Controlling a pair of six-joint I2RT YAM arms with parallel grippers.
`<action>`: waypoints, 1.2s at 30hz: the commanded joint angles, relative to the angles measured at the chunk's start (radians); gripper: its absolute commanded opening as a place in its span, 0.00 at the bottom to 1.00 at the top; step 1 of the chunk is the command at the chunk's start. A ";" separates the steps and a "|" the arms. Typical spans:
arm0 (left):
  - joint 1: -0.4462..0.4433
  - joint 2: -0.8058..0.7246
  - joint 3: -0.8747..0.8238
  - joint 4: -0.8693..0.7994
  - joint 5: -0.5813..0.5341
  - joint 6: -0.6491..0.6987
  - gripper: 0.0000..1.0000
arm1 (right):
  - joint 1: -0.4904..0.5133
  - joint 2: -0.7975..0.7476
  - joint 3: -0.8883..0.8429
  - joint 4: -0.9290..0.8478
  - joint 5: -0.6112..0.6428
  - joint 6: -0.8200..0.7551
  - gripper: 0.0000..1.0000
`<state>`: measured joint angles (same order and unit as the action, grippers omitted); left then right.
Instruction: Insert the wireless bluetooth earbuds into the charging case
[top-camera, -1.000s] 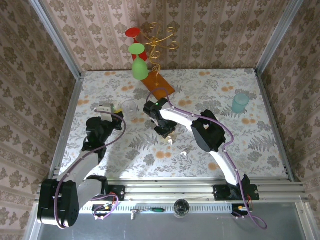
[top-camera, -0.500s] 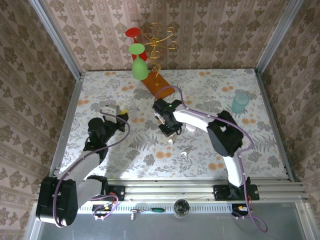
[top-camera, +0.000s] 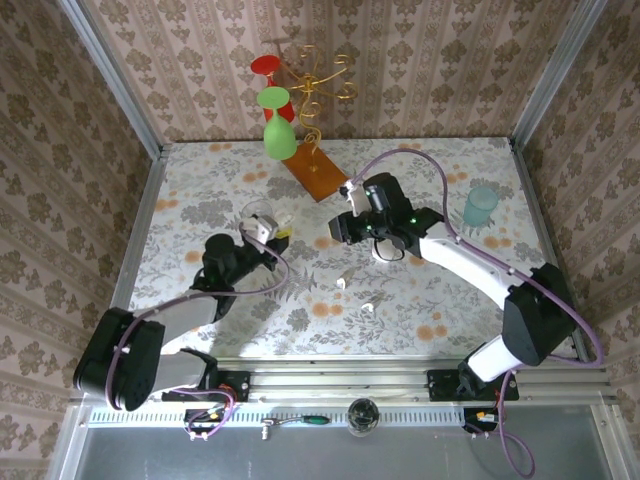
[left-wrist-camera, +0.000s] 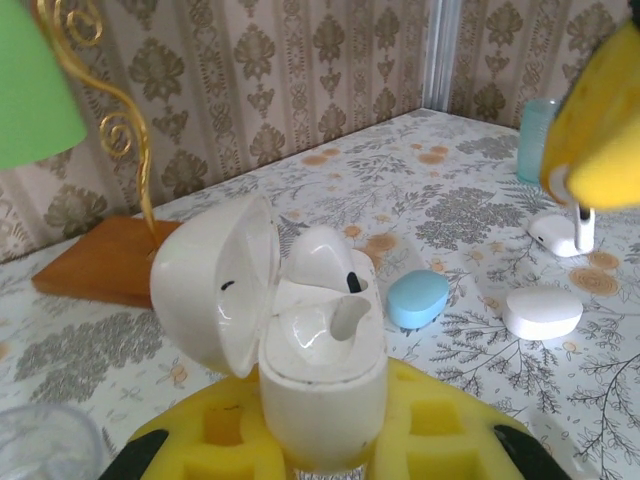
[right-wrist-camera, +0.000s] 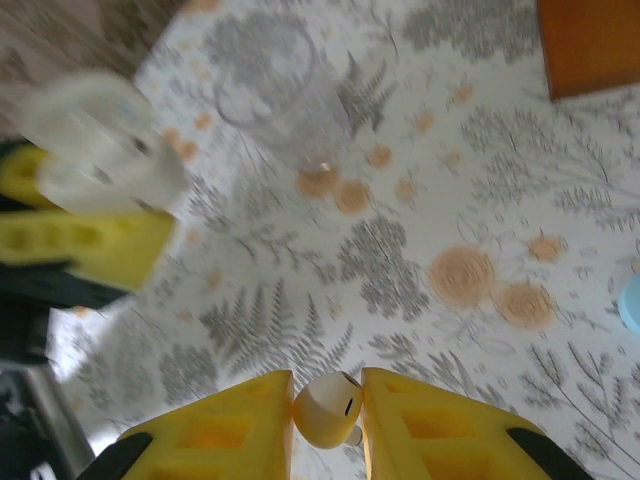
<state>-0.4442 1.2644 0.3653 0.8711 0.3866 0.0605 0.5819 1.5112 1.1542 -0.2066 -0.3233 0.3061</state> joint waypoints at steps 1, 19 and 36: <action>-0.060 0.047 0.042 0.130 -0.081 0.071 0.00 | 0.002 -0.050 -0.039 0.160 -0.039 0.104 0.25; -0.146 0.204 0.122 0.204 -0.051 0.016 0.00 | 0.028 -0.009 -0.073 0.406 -0.078 0.260 0.24; -0.151 0.229 0.116 0.199 -0.034 -0.013 0.00 | 0.032 0.007 -0.068 0.419 -0.049 0.269 0.23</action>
<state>-0.5888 1.4769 0.4782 1.0412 0.3367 0.0719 0.6079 1.5272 1.0714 0.1783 -0.3820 0.5617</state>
